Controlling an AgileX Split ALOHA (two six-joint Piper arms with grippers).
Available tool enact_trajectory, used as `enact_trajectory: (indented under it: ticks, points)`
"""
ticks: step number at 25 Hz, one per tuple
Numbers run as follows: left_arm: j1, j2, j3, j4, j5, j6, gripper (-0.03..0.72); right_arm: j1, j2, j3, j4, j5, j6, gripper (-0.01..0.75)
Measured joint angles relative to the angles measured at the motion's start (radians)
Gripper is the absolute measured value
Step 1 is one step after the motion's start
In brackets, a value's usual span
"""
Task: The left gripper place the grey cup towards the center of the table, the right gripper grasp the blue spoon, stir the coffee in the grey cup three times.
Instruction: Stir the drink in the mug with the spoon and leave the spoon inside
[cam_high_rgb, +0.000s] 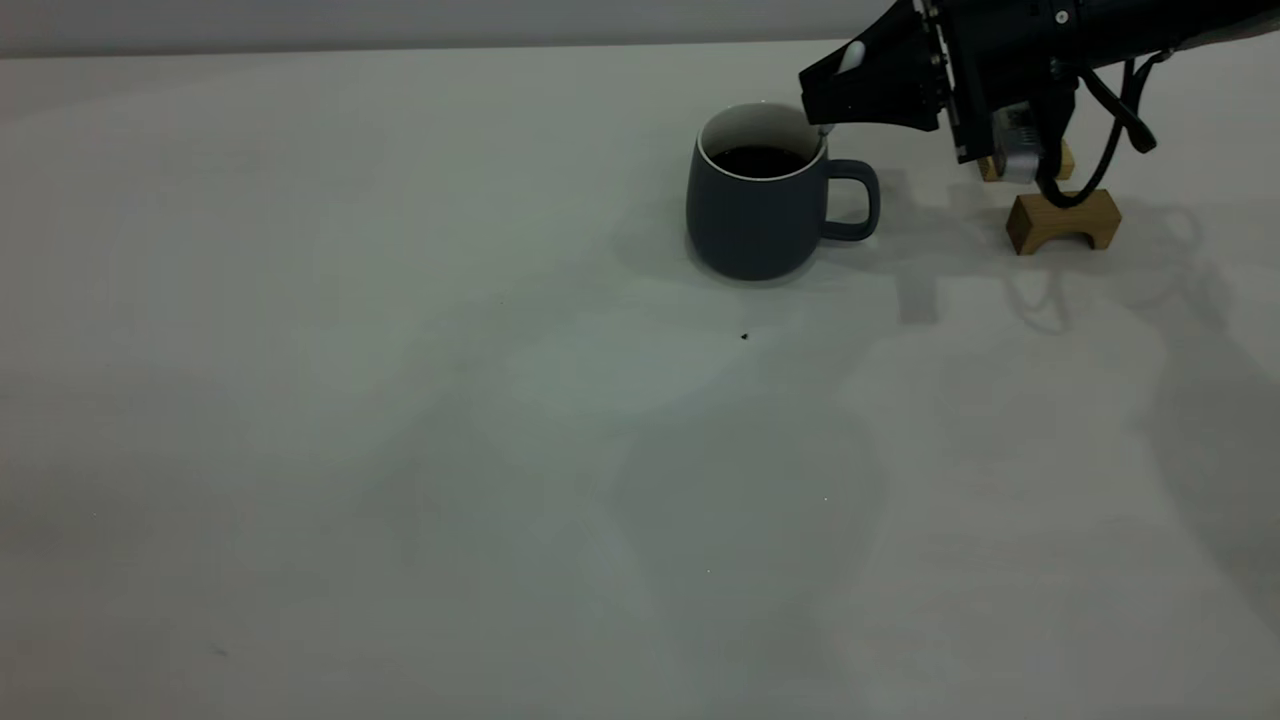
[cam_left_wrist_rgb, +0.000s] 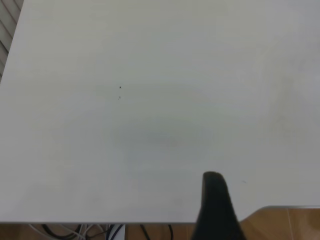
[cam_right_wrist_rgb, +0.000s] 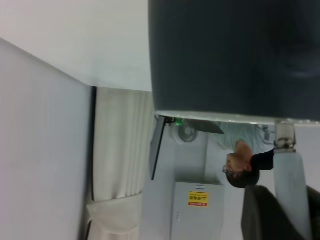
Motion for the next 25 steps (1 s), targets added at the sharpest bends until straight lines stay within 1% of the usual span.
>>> enact_trajectory:
  ticks: [7,19,20,21,23,25]
  points:
    - [0.0,0.0,0.0,0.0,0.0,0.0,0.585,0.071,0.003,0.0,0.054,-0.004,0.006,0.12]
    - [0.0,0.0,0.0,0.0,0.0,0.0,0.585,0.061,0.006,0.001,0.071,-0.014,0.009,0.125]
    - [0.0,0.0,0.0,0.0,0.0,0.0,0.585,0.058,0.006,0.001,0.068,-0.014,0.009,0.14]
    - [0.0,0.0,0.0,0.0,0.0,0.0,0.585,0.057,0.006,0.001,0.059,-0.016,0.009,0.172]
    - [0.0,0.0,0.0,0.0,0.0,0.0,0.585,0.054,0.008,0.001,0.041,-0.019,-0.012,0.276]
    - [0.0,0.0,0.0,0.0,0.0,0.0,0.585,0.054,0.008,0.001,0.009,-0.019,-0.063,0.423]
